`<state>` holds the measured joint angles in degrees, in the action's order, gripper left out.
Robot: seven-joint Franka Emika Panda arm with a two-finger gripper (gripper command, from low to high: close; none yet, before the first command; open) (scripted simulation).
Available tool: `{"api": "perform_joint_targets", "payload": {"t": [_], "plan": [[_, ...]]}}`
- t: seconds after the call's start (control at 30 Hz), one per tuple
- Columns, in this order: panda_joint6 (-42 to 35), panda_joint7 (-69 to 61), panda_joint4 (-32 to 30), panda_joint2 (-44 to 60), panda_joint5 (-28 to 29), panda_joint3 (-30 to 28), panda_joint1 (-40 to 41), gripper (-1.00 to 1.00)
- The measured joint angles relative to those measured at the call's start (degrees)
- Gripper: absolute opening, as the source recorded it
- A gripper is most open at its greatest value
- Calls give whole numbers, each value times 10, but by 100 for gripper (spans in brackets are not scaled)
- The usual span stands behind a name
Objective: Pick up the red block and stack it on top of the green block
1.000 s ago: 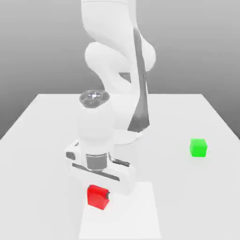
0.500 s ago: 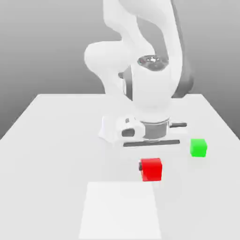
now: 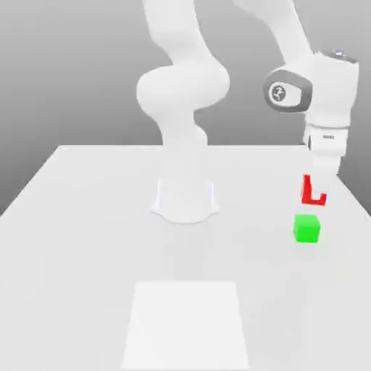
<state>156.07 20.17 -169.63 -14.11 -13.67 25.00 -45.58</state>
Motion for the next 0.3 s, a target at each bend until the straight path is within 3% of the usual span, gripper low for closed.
{"api": "perform_joint_targets", "payload": {"t": [0.2,0.23,0.3], "plan": [[112,70,1,116,107,16,42,-100],[126,86,1,132,130,12,42,100],[126,86,1,132,130,12,46,100]]}}
